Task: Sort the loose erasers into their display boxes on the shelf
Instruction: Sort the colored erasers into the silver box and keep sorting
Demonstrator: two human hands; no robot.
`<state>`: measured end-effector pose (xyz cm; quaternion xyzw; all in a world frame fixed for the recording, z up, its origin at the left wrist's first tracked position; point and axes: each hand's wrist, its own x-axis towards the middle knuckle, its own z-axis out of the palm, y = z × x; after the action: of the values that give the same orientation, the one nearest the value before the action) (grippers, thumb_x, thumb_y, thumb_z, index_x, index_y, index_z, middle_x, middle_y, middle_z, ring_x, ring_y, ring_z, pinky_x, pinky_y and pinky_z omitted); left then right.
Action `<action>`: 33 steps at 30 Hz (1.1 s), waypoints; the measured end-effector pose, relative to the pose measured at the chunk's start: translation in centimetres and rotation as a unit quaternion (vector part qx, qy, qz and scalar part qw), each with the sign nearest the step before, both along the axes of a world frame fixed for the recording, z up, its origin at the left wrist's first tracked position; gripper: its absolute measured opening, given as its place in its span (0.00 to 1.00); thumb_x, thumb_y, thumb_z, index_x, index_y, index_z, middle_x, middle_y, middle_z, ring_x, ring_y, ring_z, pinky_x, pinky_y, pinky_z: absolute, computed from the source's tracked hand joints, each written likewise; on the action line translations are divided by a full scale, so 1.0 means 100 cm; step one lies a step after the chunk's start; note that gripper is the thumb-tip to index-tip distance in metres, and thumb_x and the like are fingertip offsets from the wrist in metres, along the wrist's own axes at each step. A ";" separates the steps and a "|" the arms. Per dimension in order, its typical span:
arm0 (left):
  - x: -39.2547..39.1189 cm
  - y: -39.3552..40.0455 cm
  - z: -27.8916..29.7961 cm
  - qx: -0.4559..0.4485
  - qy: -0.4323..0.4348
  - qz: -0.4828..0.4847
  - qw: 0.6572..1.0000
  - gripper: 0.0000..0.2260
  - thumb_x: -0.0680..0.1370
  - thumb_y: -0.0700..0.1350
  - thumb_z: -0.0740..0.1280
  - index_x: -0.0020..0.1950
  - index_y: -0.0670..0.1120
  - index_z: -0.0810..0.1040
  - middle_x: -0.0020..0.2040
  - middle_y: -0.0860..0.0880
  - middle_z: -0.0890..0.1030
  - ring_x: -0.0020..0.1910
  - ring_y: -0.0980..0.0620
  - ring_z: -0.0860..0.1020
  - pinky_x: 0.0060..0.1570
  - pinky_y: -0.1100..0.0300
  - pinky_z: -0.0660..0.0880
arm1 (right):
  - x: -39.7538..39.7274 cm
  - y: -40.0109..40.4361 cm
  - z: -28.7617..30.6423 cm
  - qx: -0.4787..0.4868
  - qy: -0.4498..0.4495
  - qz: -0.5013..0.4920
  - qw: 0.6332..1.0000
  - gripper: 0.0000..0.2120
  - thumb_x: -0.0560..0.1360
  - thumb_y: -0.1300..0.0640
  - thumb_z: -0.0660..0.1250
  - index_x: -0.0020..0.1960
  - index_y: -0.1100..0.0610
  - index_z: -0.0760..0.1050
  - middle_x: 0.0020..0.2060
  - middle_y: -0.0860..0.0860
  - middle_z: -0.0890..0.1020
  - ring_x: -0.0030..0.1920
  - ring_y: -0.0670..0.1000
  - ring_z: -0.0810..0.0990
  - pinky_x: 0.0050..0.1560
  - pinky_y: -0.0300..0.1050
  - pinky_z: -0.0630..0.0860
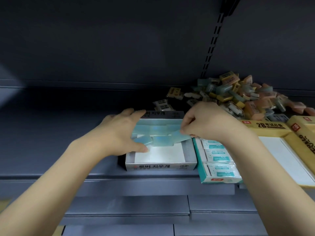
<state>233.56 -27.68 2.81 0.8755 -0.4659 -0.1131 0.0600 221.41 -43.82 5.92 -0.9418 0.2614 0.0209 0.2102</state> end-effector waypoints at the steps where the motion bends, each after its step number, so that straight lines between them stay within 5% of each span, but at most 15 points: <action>1: 0.000 -0.001 0.001 -0.015 0.020 0.002 1.000 0.44 0.68 0.57 0.72 0.76 0.54 0.49 0.75 0.51 0.56 0.72 0.49 0.59 0.68 0.59 0.58 | -0.001 0.000 0.001 -0.005 0.013 0.015 1.000 0.07 0.71 0.59 0.70 0.49 0.57 0.82 0.38 0.48 0.81 0.40 0.47 0.78 0.36 0.35 0.73; 5: 0.003 -0.001 0.003 -0.037 0.012 0.011 0.999 0.45 0.67 0.54 0.75 0.76 0.53 0.52 0.72 0.50 0.62 0.68 0.50 0.65 0.63 0.61 0.64 | -0.003 -0.002 0.003 -0.045 0.066 0.088 0.993 0.18 0.70 0.56 0.73 0.60 0.53 0.78 0.48 0.46 0.77 0.45 0.45 0.73 0.35 0.28 0.66; 8: 0.008 -0.005 0.007 0.017 -0.042 0.003 0.999 0.46 0.67 0.58 0.73 0.77 0.52 0.48 0.72 0.50 0.61 0.69 0.50 0.64 0.65 0.56 0.65 | -0.003 -0.003 -0.002 -0.081 0.065 0.114 0.988 0.18 0.72 0.56 0.71 0.62 0.51 0.77 0.58 0.48 0.77 0.55 0.48 0.75 0.49 0.35 0.70; 15: 0.003 -0.015 0.010 0.107 -0.065 -0.005 0.992 0.45 0.65 0.67 0.69 0.75 0.54 0.52 0.71 0.46 0.58 0.69 0.45 0.57 0.67 0.53 0.57 | 0.002 -0.002 -0.018 -0.066 0.011 0.108 0.992 0.10 0.73 0.60 0.69 0.53 0.54 0.82 0.48 0.47 0.81 0.49 0.47 0.78 0.51 0.38 0.73; 19: 0.000 -0.018 0.005 0.057 -0.054 -0.029 0.997 0.52 0.63 0.70 0.68 0.77 0.52 0.45 0.77 0.49 0.43 0.75 0.50 0.42 0.72 0.52 0.43 | -0.001 -0.006 -0.017 -0.082 0.000 0.130 0.988 0.11 0.70 0.55 0.72 0.52 0.51 0.79 0.45 0.46 0.73 0.47 0.46 0.72 0.45 0.39 0.68; 27: 0.000 -0.024 -0.005 0.001 -0.069 -0.055 0.996 0.51 0.65 0.69 0.66 0.77 0.49 0.44 0.74 0.52 0.59 0.73 0.54 0.57 0.72 0.52 0.46 | -0.002 -0.004 -0.019 -0.136 0.000 0.126 0.983 0.30 0.65 0.48 0.74 0.64 0.45 0.67 0.59 0.47 0.66 0.61 0.51 0.63 0.60 0.48 0.66; 33: 0.004 -0.025 -0.003 -0.015 -0.104 -0.059 0.993 0.51 0.62 0.72 0.65 0.76 0.52 0.48 0.67 0.55 0.69 0.66 0.54 0.66 0.65 0.54 0.53 | 0.001 -0.011 -0.019 -0.084 0.006 0.133 0.987 0.39 0.67 0.49 0.75 0.72 0.47 0.59 0.65 0.49 0.70 0.64 0.51 0.67 0.59 0.44 0.68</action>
<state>233.93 -30.16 2.52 0.8527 -0.5219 -0.0172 0.0178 221.49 -44.89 4.01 -0.9824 0.1356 0.0324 0.1240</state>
